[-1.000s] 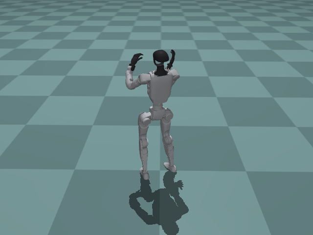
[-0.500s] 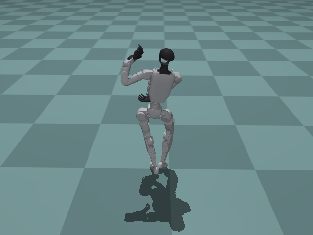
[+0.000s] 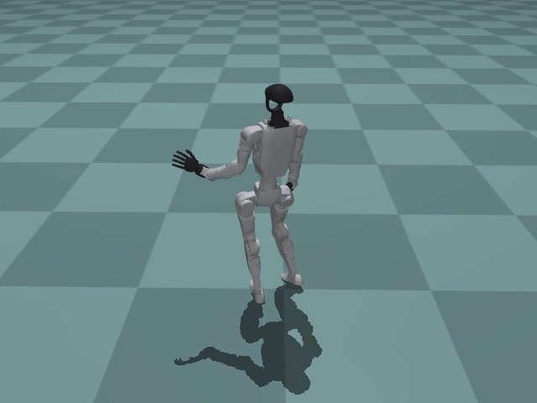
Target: Dance
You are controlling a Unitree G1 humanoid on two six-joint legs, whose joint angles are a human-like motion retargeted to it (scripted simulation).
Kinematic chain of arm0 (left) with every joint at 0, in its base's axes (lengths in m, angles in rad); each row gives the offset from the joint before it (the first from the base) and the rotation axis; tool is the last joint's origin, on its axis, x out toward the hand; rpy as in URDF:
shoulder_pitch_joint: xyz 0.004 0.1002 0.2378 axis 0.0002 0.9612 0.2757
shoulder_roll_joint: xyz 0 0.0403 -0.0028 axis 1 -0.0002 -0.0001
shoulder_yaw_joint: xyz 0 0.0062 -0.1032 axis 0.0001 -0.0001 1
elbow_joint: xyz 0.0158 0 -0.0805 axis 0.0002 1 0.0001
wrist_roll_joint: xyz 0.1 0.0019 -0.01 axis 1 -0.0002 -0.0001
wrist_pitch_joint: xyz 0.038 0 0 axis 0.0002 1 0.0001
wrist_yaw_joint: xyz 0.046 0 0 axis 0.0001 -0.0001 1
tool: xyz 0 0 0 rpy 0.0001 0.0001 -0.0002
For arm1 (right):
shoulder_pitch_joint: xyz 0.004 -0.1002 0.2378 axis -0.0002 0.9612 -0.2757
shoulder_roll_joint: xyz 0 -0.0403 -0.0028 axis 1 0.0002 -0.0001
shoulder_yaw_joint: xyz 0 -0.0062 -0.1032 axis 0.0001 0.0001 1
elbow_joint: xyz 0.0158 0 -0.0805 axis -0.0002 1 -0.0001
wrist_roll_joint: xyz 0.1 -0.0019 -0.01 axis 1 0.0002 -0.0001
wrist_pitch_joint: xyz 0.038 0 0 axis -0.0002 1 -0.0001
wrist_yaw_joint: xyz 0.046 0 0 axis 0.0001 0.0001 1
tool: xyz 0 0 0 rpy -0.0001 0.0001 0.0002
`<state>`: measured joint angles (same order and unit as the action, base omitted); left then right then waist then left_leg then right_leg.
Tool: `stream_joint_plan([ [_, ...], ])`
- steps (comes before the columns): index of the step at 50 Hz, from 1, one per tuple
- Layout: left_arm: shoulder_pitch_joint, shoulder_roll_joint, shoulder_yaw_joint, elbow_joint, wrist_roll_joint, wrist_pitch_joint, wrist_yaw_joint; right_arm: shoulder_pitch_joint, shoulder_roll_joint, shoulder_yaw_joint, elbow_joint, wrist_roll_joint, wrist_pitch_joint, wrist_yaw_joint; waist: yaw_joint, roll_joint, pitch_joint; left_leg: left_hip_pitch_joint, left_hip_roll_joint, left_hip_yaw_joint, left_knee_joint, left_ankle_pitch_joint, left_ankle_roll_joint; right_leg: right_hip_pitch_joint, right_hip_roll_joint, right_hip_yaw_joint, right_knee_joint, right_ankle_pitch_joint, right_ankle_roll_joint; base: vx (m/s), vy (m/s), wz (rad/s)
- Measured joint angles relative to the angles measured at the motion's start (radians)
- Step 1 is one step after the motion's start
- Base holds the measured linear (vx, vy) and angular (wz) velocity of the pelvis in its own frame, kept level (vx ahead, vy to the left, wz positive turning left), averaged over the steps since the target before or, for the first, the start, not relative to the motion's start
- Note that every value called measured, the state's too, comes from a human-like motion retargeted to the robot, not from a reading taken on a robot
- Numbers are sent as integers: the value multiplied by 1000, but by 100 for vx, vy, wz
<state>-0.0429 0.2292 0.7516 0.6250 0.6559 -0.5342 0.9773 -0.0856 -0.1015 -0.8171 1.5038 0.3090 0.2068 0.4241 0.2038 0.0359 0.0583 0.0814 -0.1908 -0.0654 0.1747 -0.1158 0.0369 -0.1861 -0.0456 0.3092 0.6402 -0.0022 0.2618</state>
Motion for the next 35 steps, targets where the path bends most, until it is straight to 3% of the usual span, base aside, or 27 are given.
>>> stream_joint_plan([
  [3, -91, 172, 2, 237, -32, -1, -85, 0, -193, -81, 72, 71, 38, -109, 9, -22, 5, 5, -22, -26, -43, 29, 28, 24, -49, -84, -57, -83, -17, -14, -16, 75],
  [5, -180, 294, -17, 357, -49, 29, -75, -28, -304, -107, 77, 143, -8, -243, 25, -42, 2, 5, -8, -5, -72, 45, 29, 42, -73, -153, -125, -100, -43, -20, -22, 26],
  [8, -369, 442, -67, 541, -155, 7, -152, -124, -468, -92, 64, 154, -100, -410, 15, -53, -9, -23, 36, 17, -77, 58, 25, 53, -65, -172, -205, -73, -32, -23, -23, 31],
  [13, -691, 605, -277, 760, -607, 11, -554, -433, -688, 198, 82, 14, -187, -490, -56, -68, -71, -111, 132, 39, -23, 44, -2, 90, -59, -226, -373, -25, -37, -13, -21, 34],
  [15, -819, 574, -291, 816, -666, 66, -638, -575, -694, 334, 78, -23, -225, -499, -87, -86, -99, -150, 154, 36, 12, 32, -7, 100, -55, -237, -422, -10, -40, -8, -22, 52],
  [18, -974, 456, -301, 877, -650, 99, -640, -759, -612, 433, 62, -86, -282, -526, -105, -110, -108, -194, 169, 18, 86, 5, -19, 120, -65, -271, -464, 1, -42, -9, -13, 44],
  [24, -1092, 128, -392, 933, -694, 20, -643, -939, -323, 449, 69, -121, -366, -559, -111, -163, -139, -278, 193, -3, 304, -82, -71, 176, -57, -344, -519, 15, -70, 7, -7, 27],
  [30, -1112, -178, -368, 982, -750, -16, -712, -1009, -17, 451, 112, -47, -424, -563, -187, -149, -172, -340, 233, -35, 475, -188, -88, 210, -24, -382, -527, -8, -63, 10, 3, 48],
  [35, -1137, -344, -327, 967, -783, -55, -732, -1018, 165, 435, 113, 4, -461, -539, -183, -152, -174, -333, 209, -31, 482, -168, -86, 216, -41, -368, -521, -13, -56, 2, 7, -13],
])
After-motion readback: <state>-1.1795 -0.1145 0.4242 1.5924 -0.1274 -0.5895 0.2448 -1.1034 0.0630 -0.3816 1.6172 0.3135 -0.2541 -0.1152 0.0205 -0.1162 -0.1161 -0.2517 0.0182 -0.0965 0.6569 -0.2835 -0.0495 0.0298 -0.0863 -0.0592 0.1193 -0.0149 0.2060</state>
